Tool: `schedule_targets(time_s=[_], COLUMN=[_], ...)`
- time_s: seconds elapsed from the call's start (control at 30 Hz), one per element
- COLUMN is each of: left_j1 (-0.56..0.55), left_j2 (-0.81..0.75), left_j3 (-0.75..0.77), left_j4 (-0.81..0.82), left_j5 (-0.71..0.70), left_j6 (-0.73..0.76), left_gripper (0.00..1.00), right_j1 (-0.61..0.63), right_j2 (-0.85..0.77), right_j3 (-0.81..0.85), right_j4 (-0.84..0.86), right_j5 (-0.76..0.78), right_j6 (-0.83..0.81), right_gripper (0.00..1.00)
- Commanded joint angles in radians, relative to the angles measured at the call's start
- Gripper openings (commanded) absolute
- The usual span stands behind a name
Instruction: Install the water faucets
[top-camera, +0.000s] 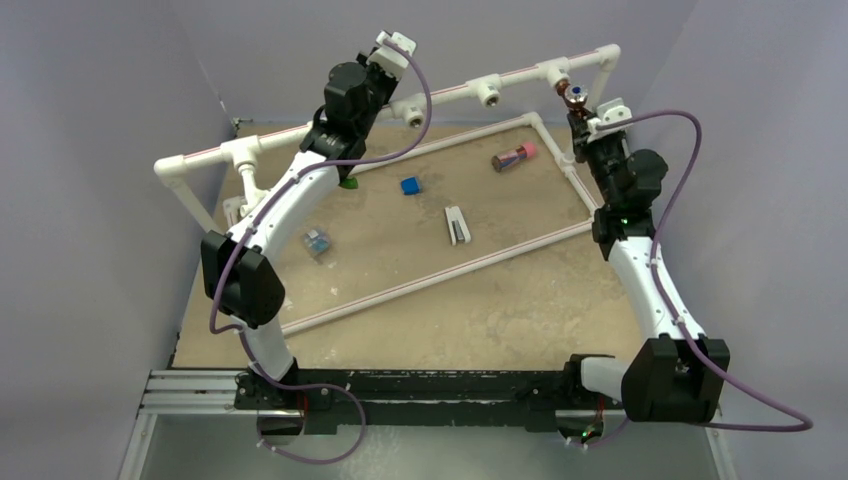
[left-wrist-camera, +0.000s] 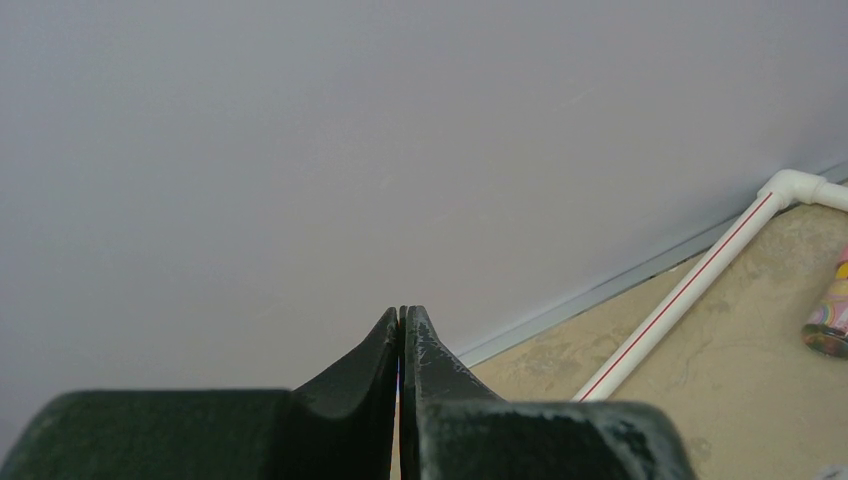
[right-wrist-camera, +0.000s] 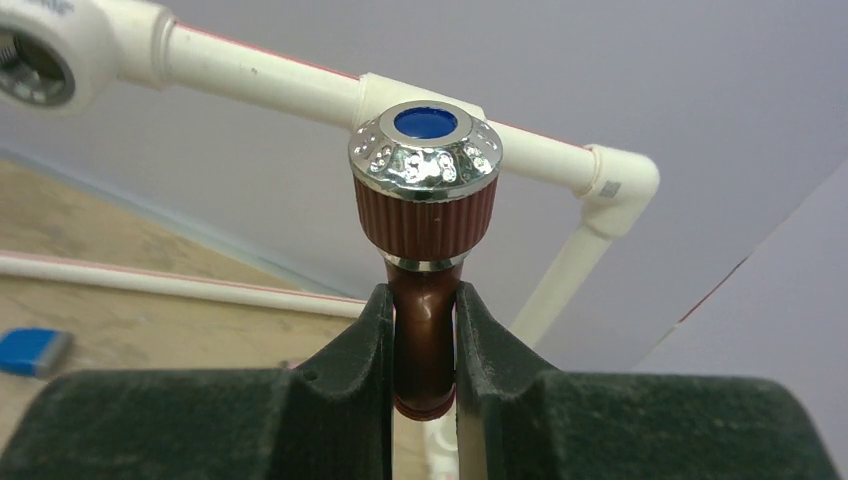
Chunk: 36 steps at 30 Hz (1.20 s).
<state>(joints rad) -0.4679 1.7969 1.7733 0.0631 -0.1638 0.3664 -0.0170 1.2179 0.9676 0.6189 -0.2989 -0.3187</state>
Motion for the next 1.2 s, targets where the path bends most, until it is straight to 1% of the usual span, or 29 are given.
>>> schedule_targets(time_s=[0.0,0.03,0.2,0.23,0.37,0.43,0.67,0.87,1.17], left_j1=[-0.068,-0.068,-0.071,-0.073,-0.074,-0.075,-0.079,-0.084,-0.091], left_j2=[0.029,0.027,0.02,0.018,0.017,0.017,0.015,0.015,0.016], left_j3=[-0.075,-0.077,-0.085,-0.087,-0.088,-0.089,-0.089,-0.089,-0.091], left_j4=[-0.163,-0.162,-0.154,-0.151,-0.148,-0.148,-0.146,-0.147,-0.145], left_j5=[0.138,0.138,0.135,0.133,0.132,0.13,0.125,0.119,0.109], left_j6=[-0.059,-0.057,-0.05,-0.047,-0.044,-0.042,-0.034,-0.028,-0.019], left_gripper=[0.0,0.0,0.0,0.0,0.0,0.0,0.0,0.0,0.0], right_j1=[0.009,0.009,-0.004,-0.015,-0.038,-0.061,-0.096,-0.112,-0.121], right_j2=[0.049,0.054,0.077,0.083,0.096,0.104,0.092,0.095,0.08], right_j3=[0.023,0.02,0.014,0.013,0.026,0.032,-0.003,-0.06,-0.113], right_j4=[0.085,0.089,0.098,0.1,0.086,0.078,0.09,0.165,0.255], right_j5=[0.043,0.052,0.073,0.07,0.046,0.022,-0.015,-0.077,-0.105], right_j6=[0.297,0.376,0.611,0.677,0.836,0.95,1.211,1.466,1.724], right_gripper=[0.0,0.0,0.0,0.0,0.0,0.0,0.0,0.0,0.0])
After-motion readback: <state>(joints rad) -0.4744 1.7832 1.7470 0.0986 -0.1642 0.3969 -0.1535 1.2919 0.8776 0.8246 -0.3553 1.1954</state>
